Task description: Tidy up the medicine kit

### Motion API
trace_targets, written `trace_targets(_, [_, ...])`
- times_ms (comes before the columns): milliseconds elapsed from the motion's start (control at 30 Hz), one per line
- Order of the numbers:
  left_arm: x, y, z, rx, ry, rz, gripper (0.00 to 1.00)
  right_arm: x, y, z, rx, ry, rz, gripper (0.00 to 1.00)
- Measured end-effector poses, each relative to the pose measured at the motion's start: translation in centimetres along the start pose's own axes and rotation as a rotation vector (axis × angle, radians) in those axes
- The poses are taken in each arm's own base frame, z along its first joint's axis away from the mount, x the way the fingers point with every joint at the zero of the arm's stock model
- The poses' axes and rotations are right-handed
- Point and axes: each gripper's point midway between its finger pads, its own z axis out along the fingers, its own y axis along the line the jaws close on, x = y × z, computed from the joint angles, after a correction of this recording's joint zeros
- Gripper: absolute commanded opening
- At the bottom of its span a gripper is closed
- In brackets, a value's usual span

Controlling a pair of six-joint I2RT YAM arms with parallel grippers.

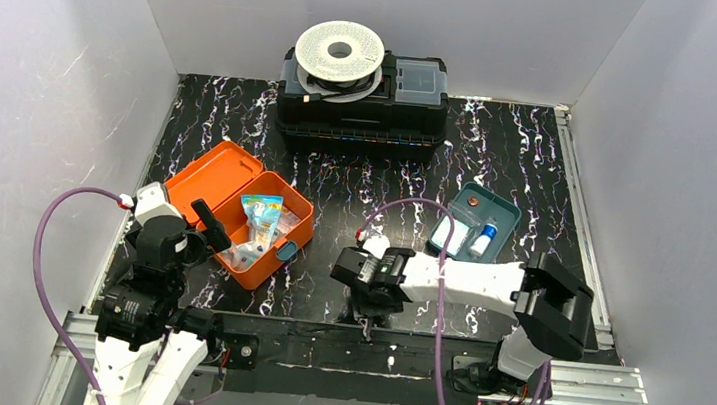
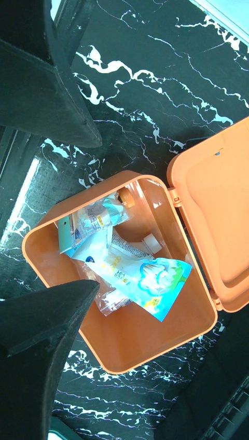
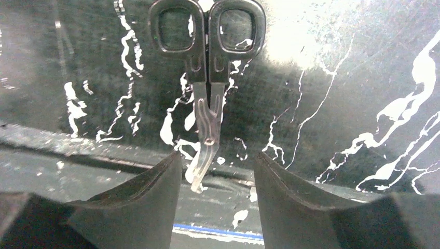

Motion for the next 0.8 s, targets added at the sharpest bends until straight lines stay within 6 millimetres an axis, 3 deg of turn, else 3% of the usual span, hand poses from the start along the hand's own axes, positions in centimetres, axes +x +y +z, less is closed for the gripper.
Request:
trace_targets(133, [0.0,0.0,0.0,0.000,0.000,0.000,0.99,-0.3,0.4,-1.8,-0.063,-0.028,0.041,0.63])
trace_targets(267, [0.0,0.0,0.0,0.001,0.000,-0.001,0.99,1.0,0.2,-2.8,-0.125,-0.025,0.096,0.64])
trace_targets(333, [0.0,0.0,0.0,0.001,0.000,0.000,0.99,2.7,-0.3,-2.4,-0.160,0.006,0.154,0.65])
trace_targets(533, [0.1,-0.1,0.0,0.007,0.003,0.000,0.99,4.8,0.2,-0.5,-0.276,0.042,0.320,0.65])
trace_targets(667, [0.1,-0.2,0.0,0.013,0.007,0.000,0.99,4.3,2.0,0.2,-0.375,0.023,0.398,0.58])
trace_targets(800, [0.1,-0.2,0.0,0.013,0.008,0.000,1.00,4.2,2.4,0.6,-0.392,0.016,0.423,0.50])
